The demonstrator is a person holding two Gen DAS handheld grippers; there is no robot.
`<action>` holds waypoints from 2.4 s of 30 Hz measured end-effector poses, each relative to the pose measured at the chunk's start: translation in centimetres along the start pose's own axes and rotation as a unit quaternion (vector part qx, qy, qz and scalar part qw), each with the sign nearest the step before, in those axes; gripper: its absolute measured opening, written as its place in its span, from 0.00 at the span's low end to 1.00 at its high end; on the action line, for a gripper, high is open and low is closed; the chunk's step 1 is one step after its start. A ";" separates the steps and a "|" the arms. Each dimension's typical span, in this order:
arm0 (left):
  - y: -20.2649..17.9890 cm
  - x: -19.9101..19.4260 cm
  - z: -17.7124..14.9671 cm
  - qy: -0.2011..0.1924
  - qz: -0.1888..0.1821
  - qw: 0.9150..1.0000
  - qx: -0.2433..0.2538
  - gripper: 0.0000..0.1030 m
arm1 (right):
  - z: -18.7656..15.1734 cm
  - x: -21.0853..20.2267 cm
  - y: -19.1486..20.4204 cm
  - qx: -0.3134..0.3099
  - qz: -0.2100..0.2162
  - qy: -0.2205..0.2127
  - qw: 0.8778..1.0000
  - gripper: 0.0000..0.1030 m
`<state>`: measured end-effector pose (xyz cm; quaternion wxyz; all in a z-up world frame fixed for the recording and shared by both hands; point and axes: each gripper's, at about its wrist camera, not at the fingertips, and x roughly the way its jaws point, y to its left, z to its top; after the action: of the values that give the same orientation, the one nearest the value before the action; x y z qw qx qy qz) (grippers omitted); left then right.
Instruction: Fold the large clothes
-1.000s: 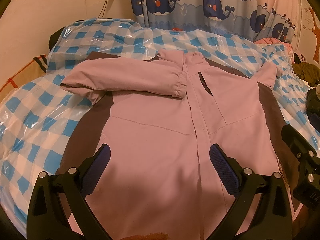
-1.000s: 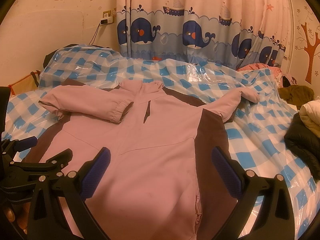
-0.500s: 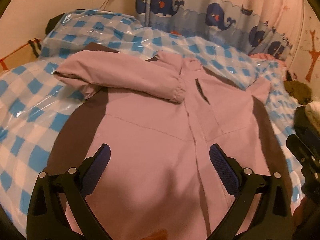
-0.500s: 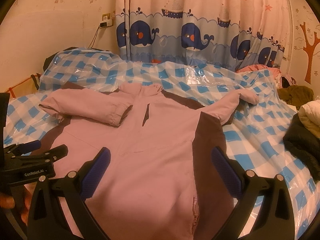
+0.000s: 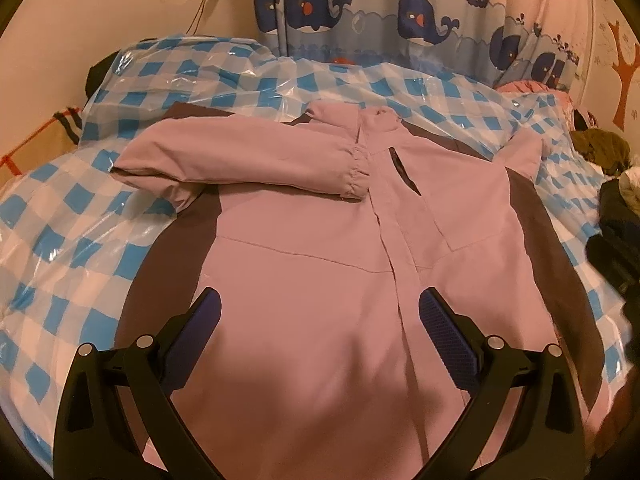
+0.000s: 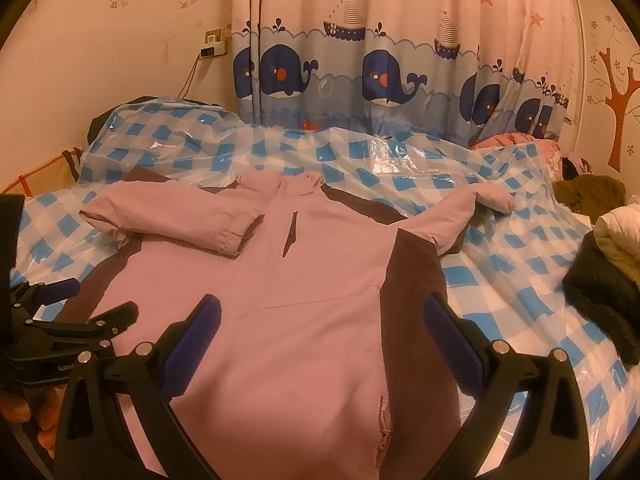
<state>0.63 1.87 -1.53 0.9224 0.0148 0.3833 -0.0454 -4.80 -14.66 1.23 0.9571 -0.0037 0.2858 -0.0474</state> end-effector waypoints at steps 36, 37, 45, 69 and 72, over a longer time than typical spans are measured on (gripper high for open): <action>2.4 -11.3 -5.1 -0.006 -0.064 0.997 -0.031 0.93 | -16.7 -13.2 -5.8 -0.192 -0.050 0.023 0.980 0.94; 2.5 -11.7 -5.4 -0.005 -0.064 0.998 -0.030 0.93 | -17.3 -13.1 -5.7 -0.207 -0.055 0.023 0.977 0.94; 3.9 -14.0 -7.6 0.005 -0.053 0.998 -0.027 0.93 | -18.1 -9.8 -6.2 -0.238 -0.059 0.054 0.968 0.94; 18.9 -14.5 -15.1 0.079 0.008 0.983 -0.167 0.93 | -16.6 -9.0 -21.3 0.115 0.051 0.171 0.977 0.33; 19.7 -14.5 -15.4 0.080 0.010 0.982 -0.169 0.93 | -16.2 -10.2 -22.4 0.137 0.036 0.172 0.975 0.56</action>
<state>-18.55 23.53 -2.26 0.8784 -0.1336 0.4578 0.0303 -24.10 -35.65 -5.97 0.8861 0.1460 0.4367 -0.0520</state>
